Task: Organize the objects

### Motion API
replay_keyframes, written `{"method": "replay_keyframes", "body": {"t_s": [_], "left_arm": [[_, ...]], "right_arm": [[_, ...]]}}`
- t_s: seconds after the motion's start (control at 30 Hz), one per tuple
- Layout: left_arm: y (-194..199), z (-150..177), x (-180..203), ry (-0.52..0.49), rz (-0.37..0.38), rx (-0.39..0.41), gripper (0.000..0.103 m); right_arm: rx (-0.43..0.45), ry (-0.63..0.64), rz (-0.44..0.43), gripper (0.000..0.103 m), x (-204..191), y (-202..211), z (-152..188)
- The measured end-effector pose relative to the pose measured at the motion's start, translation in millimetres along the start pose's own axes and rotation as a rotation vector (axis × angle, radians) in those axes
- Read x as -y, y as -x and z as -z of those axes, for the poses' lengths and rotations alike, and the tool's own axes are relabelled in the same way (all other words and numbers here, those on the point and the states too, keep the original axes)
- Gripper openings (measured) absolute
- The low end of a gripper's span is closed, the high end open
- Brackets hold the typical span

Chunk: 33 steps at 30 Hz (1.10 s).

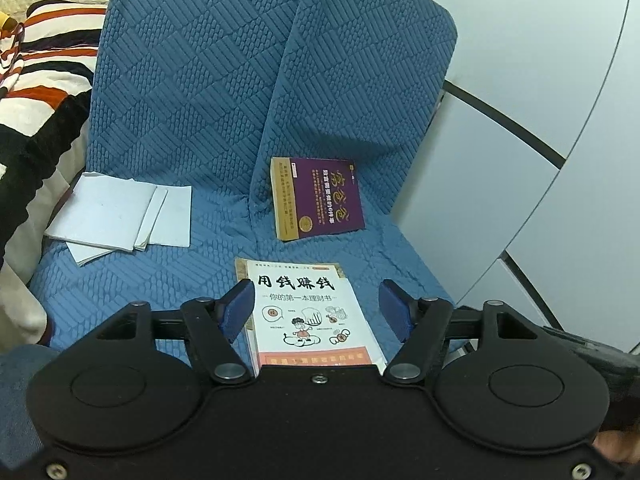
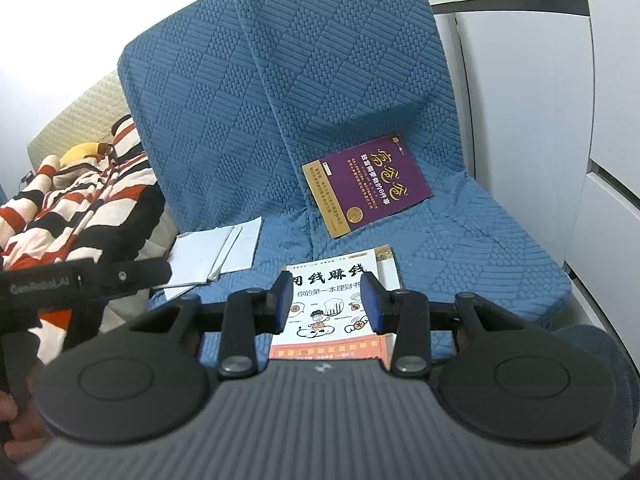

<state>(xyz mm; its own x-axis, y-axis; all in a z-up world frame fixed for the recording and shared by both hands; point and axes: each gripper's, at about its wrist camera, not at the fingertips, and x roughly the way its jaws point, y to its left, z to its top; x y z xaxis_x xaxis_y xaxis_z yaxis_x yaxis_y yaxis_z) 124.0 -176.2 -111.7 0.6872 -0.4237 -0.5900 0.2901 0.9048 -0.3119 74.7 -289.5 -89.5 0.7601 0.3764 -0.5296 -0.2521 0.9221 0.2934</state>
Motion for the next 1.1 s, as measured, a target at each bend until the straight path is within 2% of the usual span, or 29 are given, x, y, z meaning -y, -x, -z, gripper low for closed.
{"method": "replay_keyframes", "body": {"t_s": [0.1, 0.23, 0.3, 0.43, 0.5, 0.6, 0.67, 0.73, 0.8, 1.1], "left_arm": [[-7.3, -2.0, -3.2, -0.005, -0.010, 0.000, 0.068], [-15.2, -9.2, -5.6, -0.022, -0.008, 0.009, 0.078], [-18.3, -12.8, -7.5, -0.017, -0.010, 0.022, 0.080], [-32.1, -21.6, -12.0, -0.017, -0.021, 0.041, 0.092], [-43.3, -25.2, -14.5, -0.015, -0.031, 0.032, 0.092], [-59.4, -27.0, -18.1, -0.013, -0.026, 0.036, 0.100], [-71.6, -27.0, -19.3, -0.018, -0.021, 0.036, 0.100], [-84.5, -27.2, -22.7, -0.016, -0.009, 0.028, 0.100], [-98.7, -27.6, -24.6, -0.027, -0.035, 0.010, 0.100], [-148.7, -37.8, -34.6, -0.040, -0.013, -0.001, 0.100]], "right_arm": [[-0.011, -0.003, 0.002, 0.043, 0.6, -6.3, 1.1], [-0.012, 0.005, 0.005, 0.044, 0.7, -14.0, 0.3], [-0.009, 0.009, 0.007, 0.044, 0.8, -18.2, -1.4], [-0.004, 0.020, 0.021, 0.060, 1.8, -28.5, -4.2], [-0.003, 0.019, 0.020, 0.060, 3.4, -32.5, -4.6], [-0.008, 0.017, 0.037, 0.060, 7.3, -40.4, -4.1], [-0.015, -0.001, 0.035, 0.063, 10.5, -45.5, -4.3], [-0.008, -0.008, 0.047, 0.086, 13.3, -51.8, -5.1], [-0.006, -0.020, 0.058, 0.087, 17.3, -59.6, -6.7], [-0.033, -0.055, 0.071, 0.087, 33.5, -97.3, -16.0]]}}
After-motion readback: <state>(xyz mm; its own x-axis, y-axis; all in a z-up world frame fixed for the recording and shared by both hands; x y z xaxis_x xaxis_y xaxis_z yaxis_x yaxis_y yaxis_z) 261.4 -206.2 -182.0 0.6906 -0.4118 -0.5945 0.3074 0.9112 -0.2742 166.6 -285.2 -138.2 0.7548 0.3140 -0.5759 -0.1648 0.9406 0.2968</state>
